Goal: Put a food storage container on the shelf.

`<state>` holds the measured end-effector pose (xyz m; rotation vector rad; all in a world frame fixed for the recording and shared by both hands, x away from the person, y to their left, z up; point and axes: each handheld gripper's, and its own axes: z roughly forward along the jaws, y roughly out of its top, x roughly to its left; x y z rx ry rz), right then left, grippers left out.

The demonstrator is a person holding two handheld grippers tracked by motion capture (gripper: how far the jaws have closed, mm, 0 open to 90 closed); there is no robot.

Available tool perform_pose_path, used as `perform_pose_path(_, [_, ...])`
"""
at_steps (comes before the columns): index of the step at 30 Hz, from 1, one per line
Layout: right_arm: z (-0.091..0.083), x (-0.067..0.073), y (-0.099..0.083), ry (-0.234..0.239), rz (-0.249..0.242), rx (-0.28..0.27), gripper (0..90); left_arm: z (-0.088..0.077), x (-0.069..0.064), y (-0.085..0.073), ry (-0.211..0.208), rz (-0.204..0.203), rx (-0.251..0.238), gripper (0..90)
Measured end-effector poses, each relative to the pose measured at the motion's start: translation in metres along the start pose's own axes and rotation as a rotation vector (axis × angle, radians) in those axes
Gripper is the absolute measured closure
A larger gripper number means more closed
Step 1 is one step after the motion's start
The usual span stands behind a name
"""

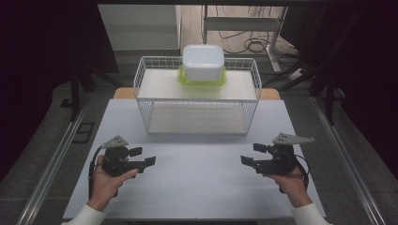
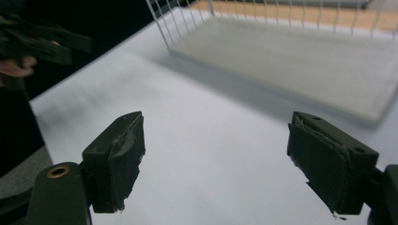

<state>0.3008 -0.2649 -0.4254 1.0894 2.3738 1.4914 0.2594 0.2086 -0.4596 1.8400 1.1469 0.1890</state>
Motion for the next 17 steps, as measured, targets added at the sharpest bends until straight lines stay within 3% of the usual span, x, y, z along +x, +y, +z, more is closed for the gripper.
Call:
perform_pose_path(4, [0.003, -0.007, -0.017, -0.043, 0.005, 0.036, 19.2, 0.002, -0.003, -0.002, 0.003, 0.014, 0.004, 25.0])
perform_pose_path(12, [0.002, -0.007, -0.019, -0.055, -0.001, 0.032, 19.1, 0.0, -0.001, -0.001, 0.021, 0.019, -0.009, 24.3])
perform_pose_path(17, [-0.002, -0.006, -0.018, -0.049, -0.002, -0.012, 17.8, -0.001, -0.001, -0.001, 0.011, 0.011, -0.014, 23.6])
